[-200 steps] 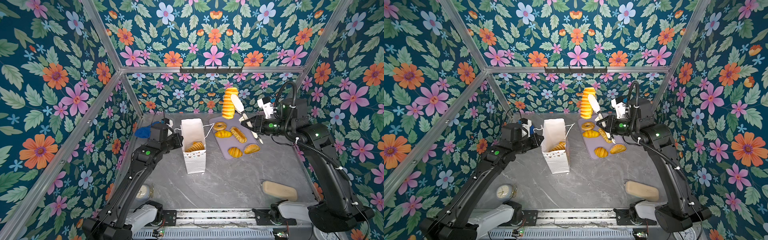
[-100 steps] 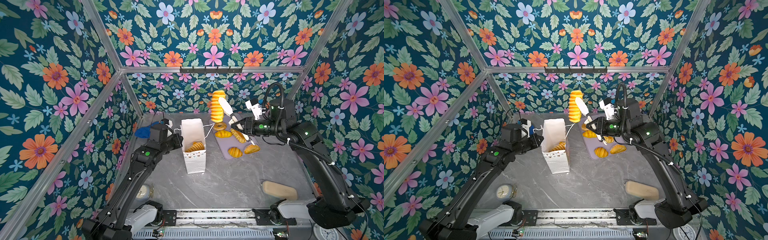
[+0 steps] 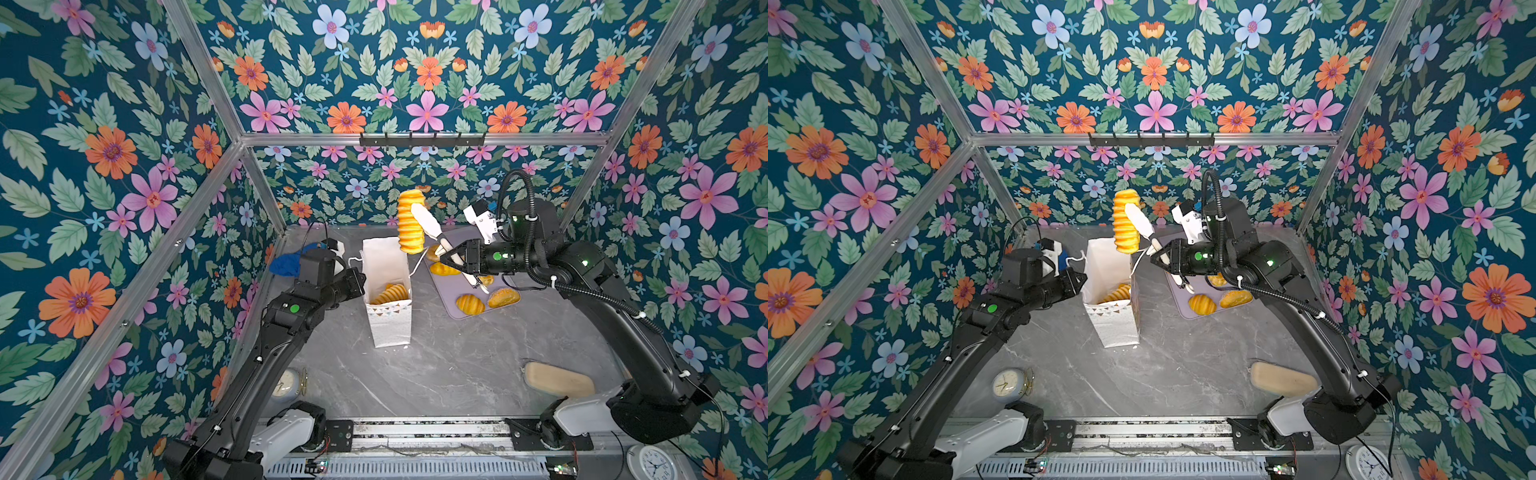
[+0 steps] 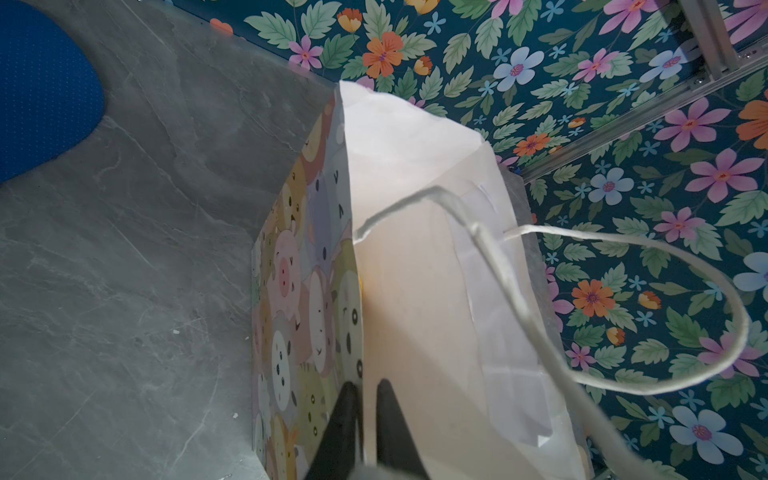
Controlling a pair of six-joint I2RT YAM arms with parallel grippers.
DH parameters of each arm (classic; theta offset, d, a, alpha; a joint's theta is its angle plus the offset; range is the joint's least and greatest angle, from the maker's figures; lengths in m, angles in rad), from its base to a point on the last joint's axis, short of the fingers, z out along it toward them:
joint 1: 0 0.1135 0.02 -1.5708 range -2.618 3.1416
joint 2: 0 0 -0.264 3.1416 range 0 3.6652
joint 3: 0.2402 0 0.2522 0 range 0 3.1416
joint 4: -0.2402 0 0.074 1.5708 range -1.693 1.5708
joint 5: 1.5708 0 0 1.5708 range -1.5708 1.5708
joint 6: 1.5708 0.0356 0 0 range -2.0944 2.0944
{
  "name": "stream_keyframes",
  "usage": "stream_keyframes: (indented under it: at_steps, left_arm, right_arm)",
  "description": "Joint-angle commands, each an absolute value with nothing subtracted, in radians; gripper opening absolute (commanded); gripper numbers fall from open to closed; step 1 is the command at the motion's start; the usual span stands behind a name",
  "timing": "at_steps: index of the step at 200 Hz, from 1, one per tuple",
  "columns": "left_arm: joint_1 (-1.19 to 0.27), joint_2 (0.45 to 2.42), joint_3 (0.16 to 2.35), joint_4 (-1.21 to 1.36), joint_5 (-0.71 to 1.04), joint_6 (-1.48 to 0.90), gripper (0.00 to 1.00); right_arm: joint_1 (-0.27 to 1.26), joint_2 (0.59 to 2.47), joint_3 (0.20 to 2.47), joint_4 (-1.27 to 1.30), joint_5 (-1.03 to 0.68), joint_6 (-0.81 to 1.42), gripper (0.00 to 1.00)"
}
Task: Place the fake bread into the paper bag
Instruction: 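Carry the ridged bread over the paper bag opening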
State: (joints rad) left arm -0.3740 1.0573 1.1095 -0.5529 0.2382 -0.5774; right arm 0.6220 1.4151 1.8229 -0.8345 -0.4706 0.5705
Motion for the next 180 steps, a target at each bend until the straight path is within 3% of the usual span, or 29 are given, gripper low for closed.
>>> stream_keyframes:
  at_steps: [1,180]
  left_arm:
    - [-0.374,1.05,1.105,-0.533,0.239,-0.582,0.13]
    - [-0.374,1.043,1.091,-0.523,0.24,-0.592,0.12]
  right_arm:
    - [0.645,1.426,1.839,-0.806,-0.432,0.559,0.22]
    - [0.778,1.517,1.841,-0.848,-0.285,0.533,0.21]
